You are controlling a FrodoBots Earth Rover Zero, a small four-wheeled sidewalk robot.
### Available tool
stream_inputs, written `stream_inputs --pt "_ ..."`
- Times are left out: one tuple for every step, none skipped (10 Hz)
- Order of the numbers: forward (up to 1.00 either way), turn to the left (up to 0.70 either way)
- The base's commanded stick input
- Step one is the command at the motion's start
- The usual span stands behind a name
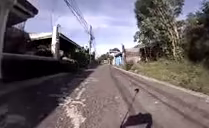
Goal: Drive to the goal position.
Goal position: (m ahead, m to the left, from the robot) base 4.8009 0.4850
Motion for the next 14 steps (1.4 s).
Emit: stream_inputs --pt "1.0 0.0" --pt "1.0 0.0" --pt "1.0 0.0" --pt "1.0 0.0" --pt "1.0 0.0" --pt "1.0 0.0" --pt "1.0 0.0" --pt "1.0 0.0" --pt "1.0 0.0" --pt "1.0 0.0" --pt "1.0 0.0" --pt "1.0 0.0" --pt "1.0 0.0" --pt "1.0 0.0"
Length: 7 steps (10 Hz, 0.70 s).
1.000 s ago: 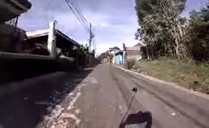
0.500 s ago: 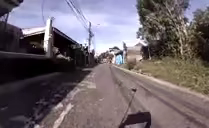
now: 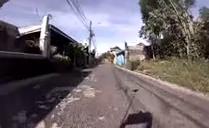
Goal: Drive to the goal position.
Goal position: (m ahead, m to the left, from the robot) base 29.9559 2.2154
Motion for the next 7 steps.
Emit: stream_inputs --pt "1.0 0.0" --pt "1.0 0.0" --pt "1.0 0.0" --pt "1.0 0.0" --pt "1.0 0.0" --pt "1.0 0.0" --pt "1.0 0.0"
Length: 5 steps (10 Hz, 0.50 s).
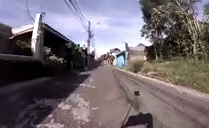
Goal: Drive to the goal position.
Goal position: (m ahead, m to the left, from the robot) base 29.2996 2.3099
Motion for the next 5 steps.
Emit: stream_inputs --pt "1.0 0.0" --pt "1.0 0.0" --pt "1.0 0.0" --pt "1.0 0.0" --pt "1.0 0.0"
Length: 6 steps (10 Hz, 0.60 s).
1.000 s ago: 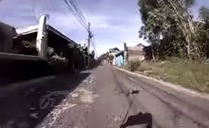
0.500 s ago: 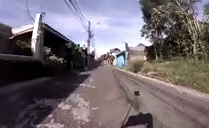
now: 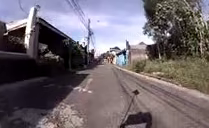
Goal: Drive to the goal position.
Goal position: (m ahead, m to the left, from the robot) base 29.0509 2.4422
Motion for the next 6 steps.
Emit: stream_inputs --pt "1.0 0.0" --pt "1.0 0.0" --pt "1.0 0.0" --pt "1.0 0.0" --pt "1.0 0.0" --pt "1.0 0.0"
